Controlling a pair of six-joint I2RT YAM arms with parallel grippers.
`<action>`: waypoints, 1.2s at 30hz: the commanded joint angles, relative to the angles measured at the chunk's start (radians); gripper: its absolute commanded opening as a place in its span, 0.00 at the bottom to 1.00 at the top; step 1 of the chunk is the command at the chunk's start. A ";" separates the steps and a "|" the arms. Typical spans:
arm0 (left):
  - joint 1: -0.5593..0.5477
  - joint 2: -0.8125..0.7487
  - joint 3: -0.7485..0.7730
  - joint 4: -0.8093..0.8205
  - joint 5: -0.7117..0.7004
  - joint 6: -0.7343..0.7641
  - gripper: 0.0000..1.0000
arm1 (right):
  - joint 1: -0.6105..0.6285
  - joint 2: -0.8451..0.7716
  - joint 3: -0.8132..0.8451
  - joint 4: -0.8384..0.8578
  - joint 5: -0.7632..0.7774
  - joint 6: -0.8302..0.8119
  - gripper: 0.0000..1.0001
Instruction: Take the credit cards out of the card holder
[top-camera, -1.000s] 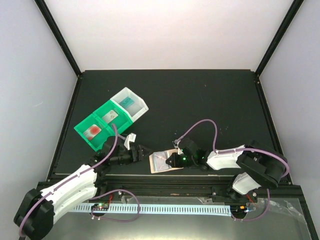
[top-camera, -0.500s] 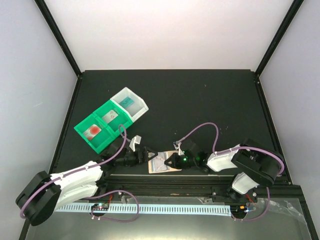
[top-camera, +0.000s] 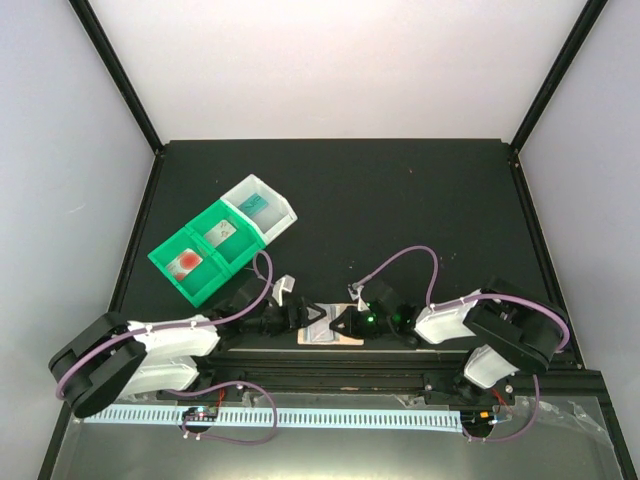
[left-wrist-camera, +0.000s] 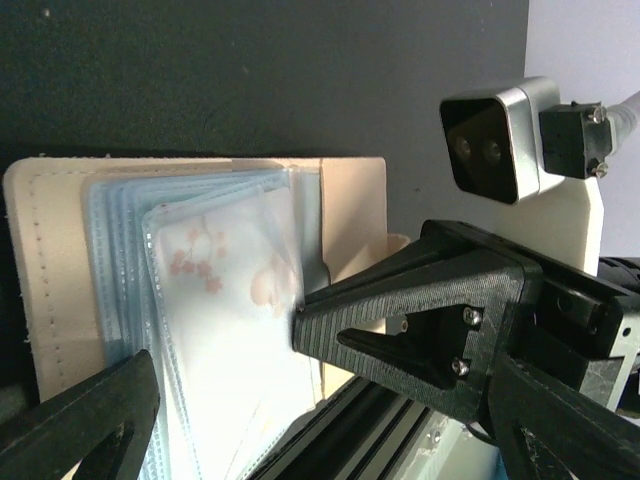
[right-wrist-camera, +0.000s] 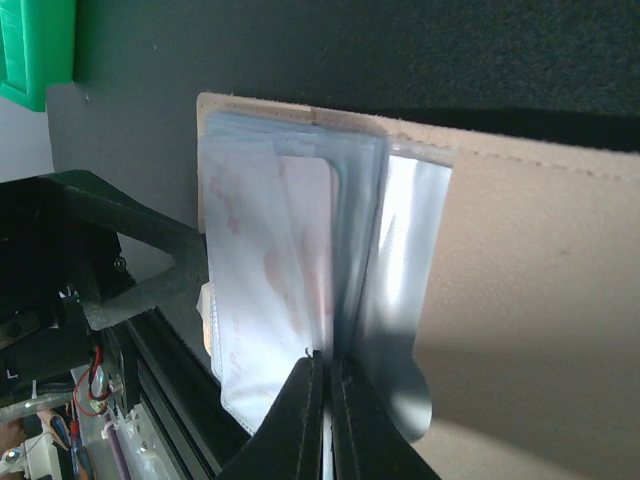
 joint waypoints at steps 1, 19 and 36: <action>-0.032 0.045 0.030 0.044 -0.041 -0.021 0.92 | 0.011 -0.002 -0.018 -0.024 0.012 -0.005 0.01; -0.115 -0.008 0.122 -0.056 -0.074 -0.010 0.89 | 0.012 -0.002 -0.027 -0.007 0.033 -0.014 0.02; -0.147 0.021 0.167 -0.049 -0.047 -0.007 0.89 | 0.012 -0.027 0.011 -0.047 0.062 -0.081 0.09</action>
